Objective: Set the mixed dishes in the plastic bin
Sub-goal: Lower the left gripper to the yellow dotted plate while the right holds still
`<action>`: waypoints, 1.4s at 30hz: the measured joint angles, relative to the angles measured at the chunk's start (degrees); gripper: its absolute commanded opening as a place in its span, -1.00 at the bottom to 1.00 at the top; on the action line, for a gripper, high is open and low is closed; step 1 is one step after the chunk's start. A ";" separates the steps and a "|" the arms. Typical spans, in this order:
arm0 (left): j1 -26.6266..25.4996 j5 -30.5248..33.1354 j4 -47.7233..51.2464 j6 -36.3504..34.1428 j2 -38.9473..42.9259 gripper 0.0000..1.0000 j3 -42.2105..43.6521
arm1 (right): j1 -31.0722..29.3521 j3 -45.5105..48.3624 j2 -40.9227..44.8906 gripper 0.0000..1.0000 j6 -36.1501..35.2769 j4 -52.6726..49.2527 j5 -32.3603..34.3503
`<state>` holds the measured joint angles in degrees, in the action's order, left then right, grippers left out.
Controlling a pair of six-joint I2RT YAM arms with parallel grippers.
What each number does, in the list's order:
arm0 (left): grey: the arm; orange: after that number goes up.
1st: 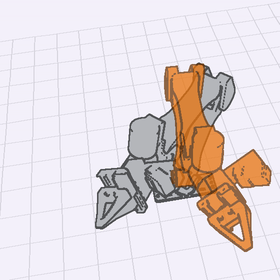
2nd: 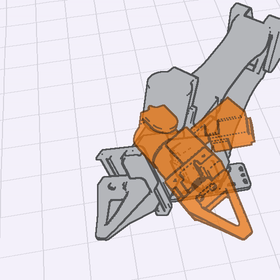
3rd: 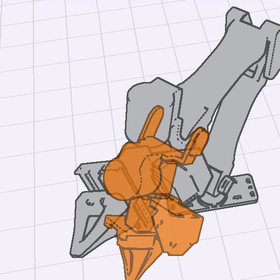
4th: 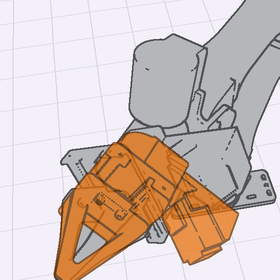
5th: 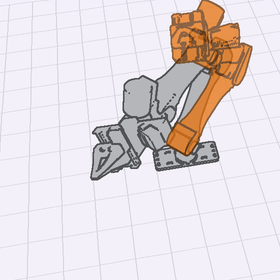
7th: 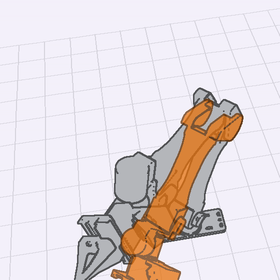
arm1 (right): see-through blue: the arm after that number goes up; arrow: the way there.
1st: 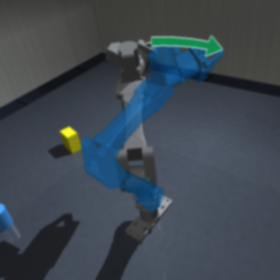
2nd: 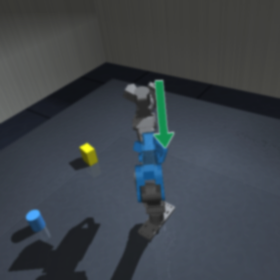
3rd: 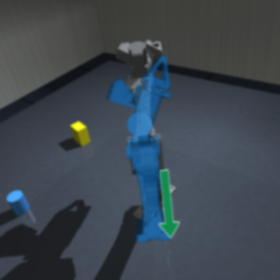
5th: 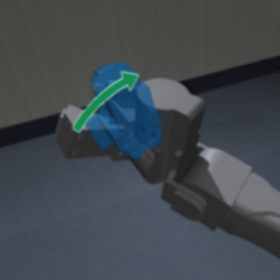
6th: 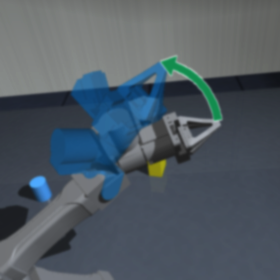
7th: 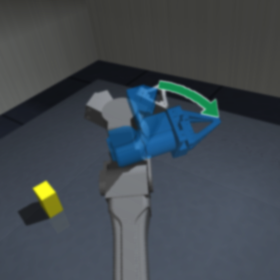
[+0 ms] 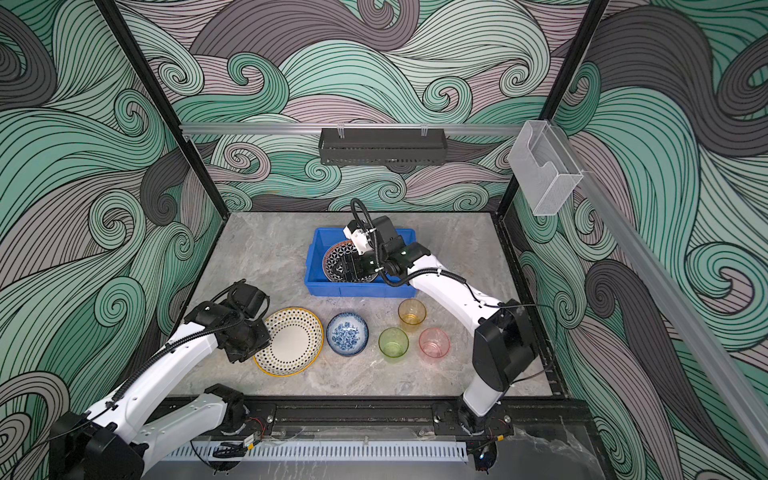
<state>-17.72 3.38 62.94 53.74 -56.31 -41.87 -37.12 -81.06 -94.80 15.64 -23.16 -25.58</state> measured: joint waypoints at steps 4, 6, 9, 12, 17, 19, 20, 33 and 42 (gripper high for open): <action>0.04 -0.04 -0.09 2.80 3.52 -0.22 3.06 | 0.00 0.61 0.57 0.51 0.07 1.46 -0.35; 0.07 -0.11 -0.13 4.28 5.75 -0.22 5.09 | 0.00 1.22 0.94 0.52 0.24 2.58 -0.42; 0.07 -0.13 -0.17 6.14 9.29 -0.21 7.69 | 0.02 1.95 1.20 0.51 0.68 3.74 -0.57; 0.07 -0.11 -0.11 7.52 11.34 -0.21 8.85 | 0.07 2.36 1.20 0.52 1.03 4.17 -0.68; 0.07 -0.20 -1.44 8.33 11.52 -0.22 9.60 | 0.20 2.82 1.22 0.51 1.36 4.57 -1.31; 0.07 -0.48 -2.54 8.46 10.82 -0.22 10.40 | 0.31 2.84 1.27 0.51 1.36 4.63 -1.49; 0.07 -0.74 -3.06 8.48 10.49 -0.22 10.88 | 0.39 2.84 1.31 0.51 1.36 4.70 -1.51; 0.07 -4.35 -10.40 8.70 5.53 -0.24 15.26 | 0.76 3.04 1.66 0.50 1.57 5.35 -1.68; 0.07 -5.33 -13.31 8.70 4.81 -0.35 17.40 | 0.76 3.04 1.66 0.49 2.12 5.40 -1.88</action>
<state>-17.65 -1.96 49.63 62.43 -51.51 -24.47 -36.36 -78.02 -93.14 17.76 -17.76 -27.46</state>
